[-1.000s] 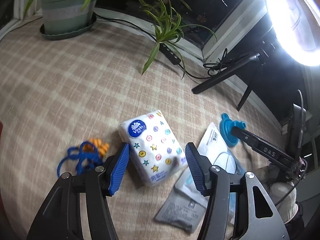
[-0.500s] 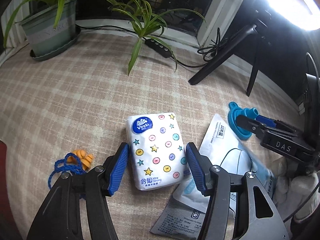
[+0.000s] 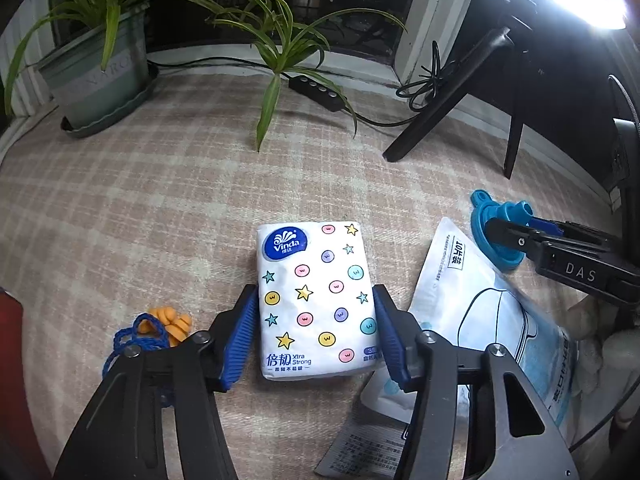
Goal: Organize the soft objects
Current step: 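Carry the tissue pack with the left tool while the right tool carries the funnel to the shoebox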
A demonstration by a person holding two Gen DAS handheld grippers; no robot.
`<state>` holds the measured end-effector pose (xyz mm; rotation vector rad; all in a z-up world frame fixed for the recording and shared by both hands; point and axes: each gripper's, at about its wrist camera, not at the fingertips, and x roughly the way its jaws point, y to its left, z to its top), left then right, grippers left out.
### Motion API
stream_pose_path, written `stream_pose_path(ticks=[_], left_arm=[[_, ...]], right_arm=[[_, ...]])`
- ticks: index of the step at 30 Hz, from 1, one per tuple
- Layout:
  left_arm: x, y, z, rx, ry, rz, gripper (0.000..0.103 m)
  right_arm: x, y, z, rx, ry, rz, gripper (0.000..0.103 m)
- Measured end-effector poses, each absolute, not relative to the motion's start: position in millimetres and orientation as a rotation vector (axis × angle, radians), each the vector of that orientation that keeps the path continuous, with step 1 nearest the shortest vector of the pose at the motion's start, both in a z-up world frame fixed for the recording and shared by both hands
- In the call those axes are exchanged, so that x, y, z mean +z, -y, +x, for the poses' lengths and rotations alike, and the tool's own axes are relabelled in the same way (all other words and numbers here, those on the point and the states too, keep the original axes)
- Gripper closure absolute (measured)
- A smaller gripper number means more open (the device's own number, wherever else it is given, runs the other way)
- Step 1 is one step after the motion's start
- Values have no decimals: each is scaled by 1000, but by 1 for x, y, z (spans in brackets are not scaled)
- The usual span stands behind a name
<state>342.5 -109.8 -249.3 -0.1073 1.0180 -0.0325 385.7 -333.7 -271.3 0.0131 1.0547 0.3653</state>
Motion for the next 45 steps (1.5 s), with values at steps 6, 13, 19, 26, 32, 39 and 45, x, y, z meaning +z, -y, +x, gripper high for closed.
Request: stream_pose_path(ticks=[6,13,19,26,32,39,45], left_arm=[[-248,106,338,-34,-1015,-132,52],[-231,101,321,-45,-984,-176,52],[-194,99,286,-77,-915,-205,52],[-149,90,236,-90,-832,-227,52],[-112,63,188,-67,-749,-248,52],[-87,18,132,-12,-684,-276,52],[-77,-33,81,83,-650,-312,52]], right_arm=[[-267,340,378,357,-1047,21,62],[-242,356,359,344,-995,74,62],[-211,359,330,369,-943,92,62],[-164,339,294,441,-870,84,62],[-120,301,257,528,-806,45,62],[-82,245,219,638,-756,15,62],[-65,183,190,743,-737,-31,62]])
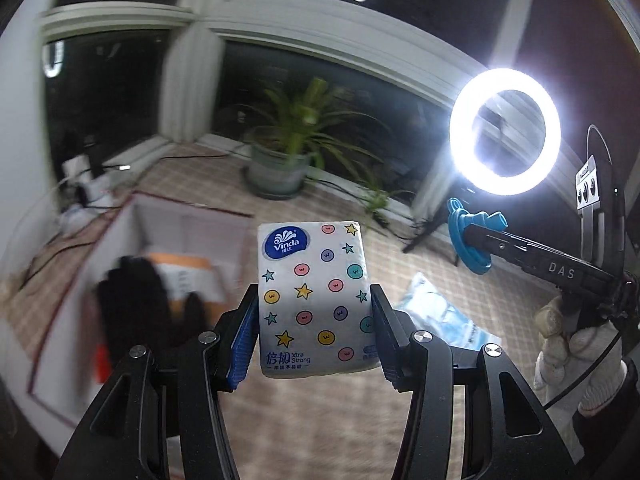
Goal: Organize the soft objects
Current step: 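Carry the tissue pack with the left tool while the right tool carries the funnel to the shoebox, then open both tools to drop the tissue pack and funnel into the shoebox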
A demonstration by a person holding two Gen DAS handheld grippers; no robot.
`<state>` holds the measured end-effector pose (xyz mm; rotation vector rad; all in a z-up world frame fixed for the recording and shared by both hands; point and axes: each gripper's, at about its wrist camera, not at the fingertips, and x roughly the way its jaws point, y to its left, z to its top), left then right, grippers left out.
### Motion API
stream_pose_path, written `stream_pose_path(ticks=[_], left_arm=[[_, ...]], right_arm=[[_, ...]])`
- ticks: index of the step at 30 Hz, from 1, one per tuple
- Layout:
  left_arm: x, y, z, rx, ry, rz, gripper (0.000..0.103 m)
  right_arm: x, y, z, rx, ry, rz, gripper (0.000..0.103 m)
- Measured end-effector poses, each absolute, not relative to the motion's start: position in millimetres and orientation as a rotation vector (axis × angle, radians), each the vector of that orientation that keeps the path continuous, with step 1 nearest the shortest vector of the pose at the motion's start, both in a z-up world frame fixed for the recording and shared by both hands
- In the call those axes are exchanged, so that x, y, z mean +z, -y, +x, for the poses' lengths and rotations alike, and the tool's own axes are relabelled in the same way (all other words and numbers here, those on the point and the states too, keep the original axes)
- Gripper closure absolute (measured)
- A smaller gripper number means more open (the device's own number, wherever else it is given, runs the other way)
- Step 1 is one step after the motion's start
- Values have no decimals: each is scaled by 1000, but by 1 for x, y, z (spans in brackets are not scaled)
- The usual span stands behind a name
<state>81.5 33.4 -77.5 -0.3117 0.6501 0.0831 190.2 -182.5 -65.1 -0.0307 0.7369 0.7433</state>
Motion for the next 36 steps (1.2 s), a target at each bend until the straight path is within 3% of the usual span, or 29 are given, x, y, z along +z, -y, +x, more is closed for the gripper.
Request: stream_pose_path(ticks=[18,33,36], left_arm=[[-114,-142,3,297,-697,-390,52],[-135,-165,9,275,-750,-392,51],[-135,-167,13,278,-755,-385,49]], right_arm=[[-76,17,152,924,-761,-177,62],[-111,-47,169,900,-842,-227,61],[-115,-52,170,900,-850,-232,56]])
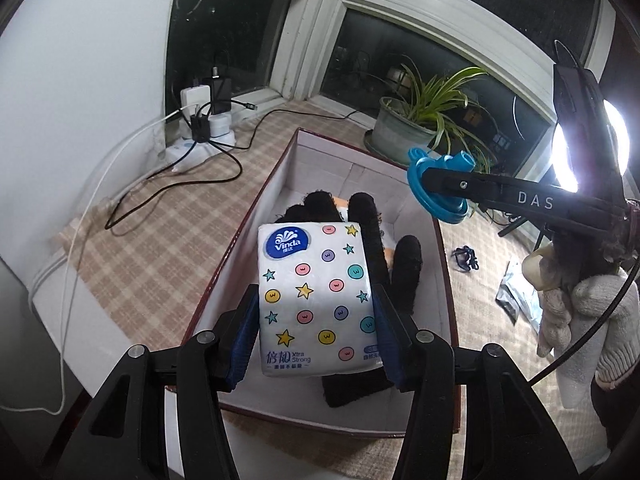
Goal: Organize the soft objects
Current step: 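Open both tools to drop the tissue pack and funnel into the shoebox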
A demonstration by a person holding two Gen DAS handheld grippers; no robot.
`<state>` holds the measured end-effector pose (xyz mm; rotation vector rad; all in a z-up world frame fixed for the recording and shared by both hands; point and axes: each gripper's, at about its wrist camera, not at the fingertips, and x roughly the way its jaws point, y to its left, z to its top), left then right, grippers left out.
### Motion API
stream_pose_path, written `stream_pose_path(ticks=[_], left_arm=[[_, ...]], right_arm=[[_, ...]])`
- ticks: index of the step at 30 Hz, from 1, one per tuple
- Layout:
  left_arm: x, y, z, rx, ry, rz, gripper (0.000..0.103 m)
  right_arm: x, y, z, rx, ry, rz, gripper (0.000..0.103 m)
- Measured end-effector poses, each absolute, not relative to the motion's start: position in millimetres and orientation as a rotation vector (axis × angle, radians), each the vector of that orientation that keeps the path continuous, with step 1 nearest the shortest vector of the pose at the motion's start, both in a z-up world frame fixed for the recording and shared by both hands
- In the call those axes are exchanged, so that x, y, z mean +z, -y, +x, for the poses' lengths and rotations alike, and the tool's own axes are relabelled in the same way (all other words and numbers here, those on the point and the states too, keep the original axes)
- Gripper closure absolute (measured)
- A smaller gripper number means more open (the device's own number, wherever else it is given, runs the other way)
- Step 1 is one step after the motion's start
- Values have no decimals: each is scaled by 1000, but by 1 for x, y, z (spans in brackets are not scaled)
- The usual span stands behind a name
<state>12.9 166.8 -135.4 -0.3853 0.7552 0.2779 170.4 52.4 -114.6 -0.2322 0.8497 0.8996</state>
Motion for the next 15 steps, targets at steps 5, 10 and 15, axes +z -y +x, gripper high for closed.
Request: stream_pose_path(ticks=[5,10,15], left_arm=[[-134,-170,17,269,-753,-383,37],[-134,-171,18,267,-749,-393,37],[-133,-171,18,268,-746,-402,37]], right_arm=[[-115,-56,170,909,-849,-219,49],[-116,-57,170,911,-856,-223,47],[-119,-53,171,906,-872,-201,46]])
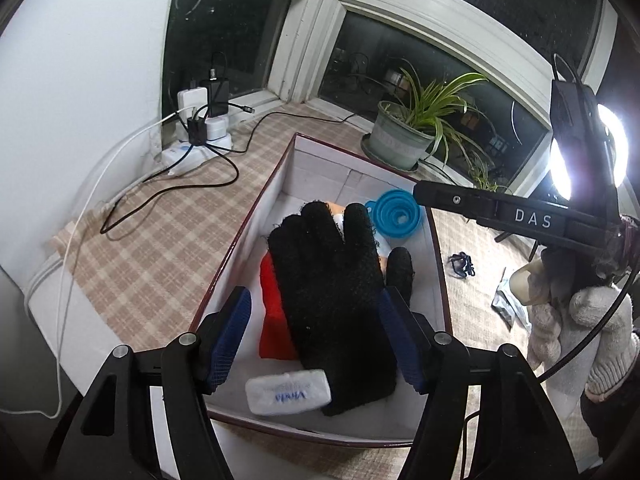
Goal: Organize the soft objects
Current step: 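Open both tools to drop the tissue pack and funnel into the shoebox, then move both tools away from the box to the white face-mask bag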
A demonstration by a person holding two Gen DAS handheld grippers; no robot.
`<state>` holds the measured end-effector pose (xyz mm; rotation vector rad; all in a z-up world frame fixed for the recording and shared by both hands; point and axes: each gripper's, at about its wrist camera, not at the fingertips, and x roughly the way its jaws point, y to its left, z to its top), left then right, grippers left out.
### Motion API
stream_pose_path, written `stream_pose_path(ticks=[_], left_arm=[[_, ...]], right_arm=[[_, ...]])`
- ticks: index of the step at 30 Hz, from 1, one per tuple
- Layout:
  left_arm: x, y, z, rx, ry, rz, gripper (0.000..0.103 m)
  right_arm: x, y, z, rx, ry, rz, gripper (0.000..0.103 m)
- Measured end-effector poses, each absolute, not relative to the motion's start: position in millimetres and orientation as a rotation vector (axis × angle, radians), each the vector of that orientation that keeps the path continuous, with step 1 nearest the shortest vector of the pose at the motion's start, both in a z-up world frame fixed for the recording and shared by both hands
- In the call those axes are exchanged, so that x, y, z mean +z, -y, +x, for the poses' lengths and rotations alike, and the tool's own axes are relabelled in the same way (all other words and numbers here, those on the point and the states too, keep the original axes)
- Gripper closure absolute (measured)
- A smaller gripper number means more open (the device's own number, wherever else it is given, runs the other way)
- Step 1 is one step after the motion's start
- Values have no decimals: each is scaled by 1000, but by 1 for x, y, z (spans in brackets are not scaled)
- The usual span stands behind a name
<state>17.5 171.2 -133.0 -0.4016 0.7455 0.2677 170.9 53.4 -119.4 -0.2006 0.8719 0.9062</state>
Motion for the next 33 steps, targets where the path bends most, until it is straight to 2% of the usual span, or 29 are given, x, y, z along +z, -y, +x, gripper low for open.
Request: stream_pose_path(ticks=[13,33], left_arm=[[-122,-150,26,235,-713,-405,37],[-112,-56,54,118,-698,-390,37]], right_arm=[[-117,0,176,863,-867,-128,46],[-123,170,200,724,-878,-27,46]])
